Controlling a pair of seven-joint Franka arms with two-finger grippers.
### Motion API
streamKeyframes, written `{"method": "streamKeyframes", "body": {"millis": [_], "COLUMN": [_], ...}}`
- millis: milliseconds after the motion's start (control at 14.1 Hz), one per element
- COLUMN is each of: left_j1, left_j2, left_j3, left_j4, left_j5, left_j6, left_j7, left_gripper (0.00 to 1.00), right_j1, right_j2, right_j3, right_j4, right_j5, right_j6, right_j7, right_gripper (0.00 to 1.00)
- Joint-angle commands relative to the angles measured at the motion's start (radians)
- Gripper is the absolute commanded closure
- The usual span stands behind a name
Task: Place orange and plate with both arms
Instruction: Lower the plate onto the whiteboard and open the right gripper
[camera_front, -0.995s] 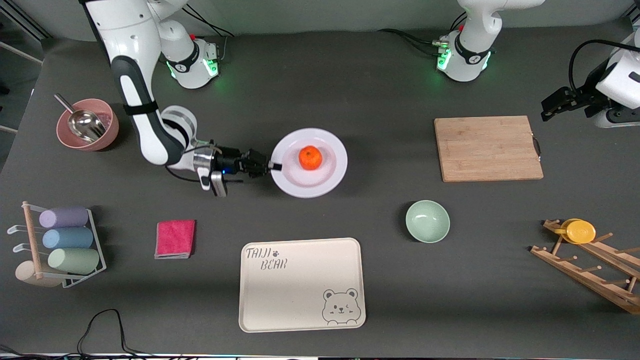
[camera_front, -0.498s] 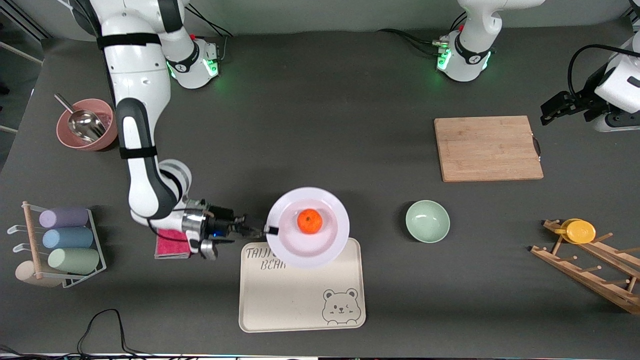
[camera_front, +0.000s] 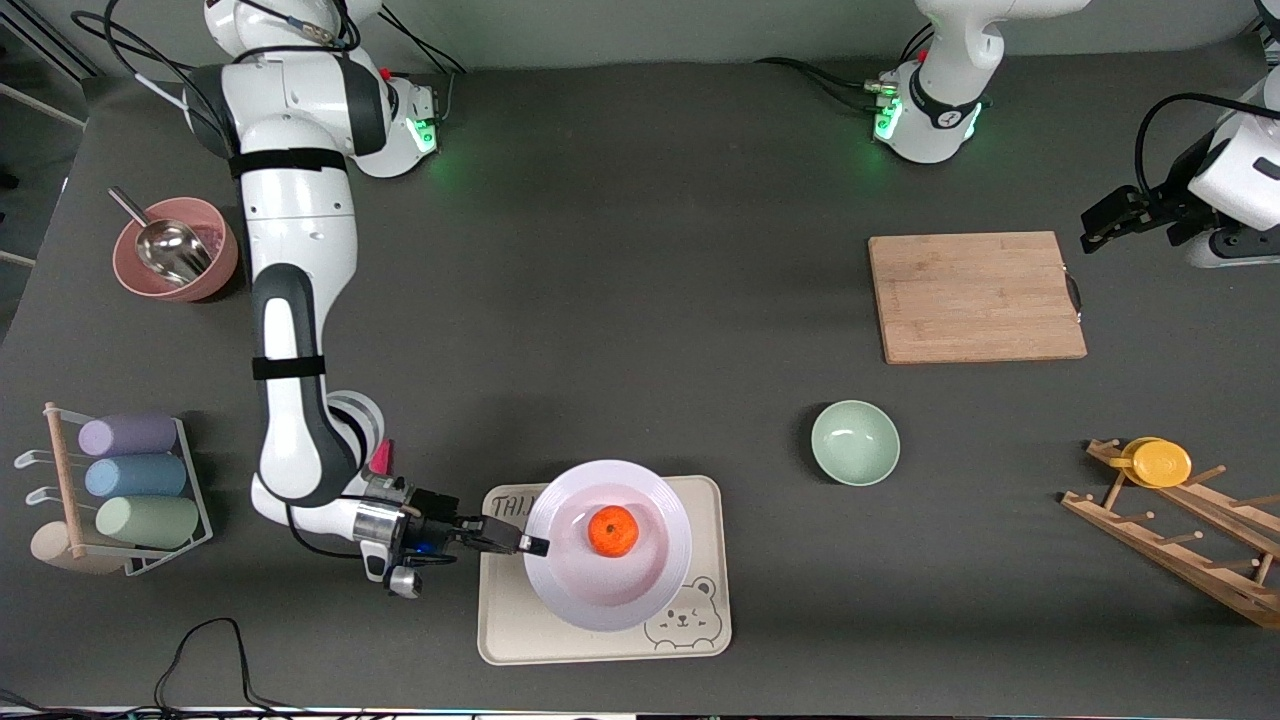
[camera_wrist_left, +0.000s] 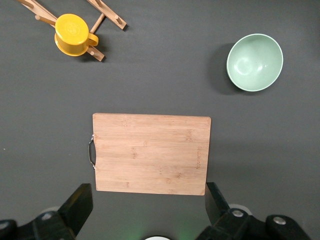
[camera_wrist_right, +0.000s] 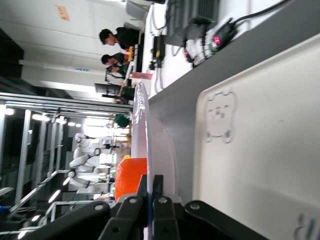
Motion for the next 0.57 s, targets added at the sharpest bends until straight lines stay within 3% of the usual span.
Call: {"method": "streamKeyframes", "body": {"millis": [0,498], "left_j1": [-0.003,-0.001], "left_j2": [-0.003,-0.003], "left_j3": [0.005,0.006], "left_j4": [-0.005,-0.005], "left_j5": [0.010,0.010], "left_j6": [0.013,0.014], "left_j7": [0.029,0.035], "left_gripper": [0.00,0.00], "right_j1": [-0.008,-0.010], "right_j2": [0.069,0.133], "right_j3": [0.029,0.045], "right_j4": [0.076,0.060], "right_j5": [0.002,0.025], "right_j6": [0.040,0.048], "right_j7": [0.035,-0.077], "right_gripper": [1.00,1.00]}}
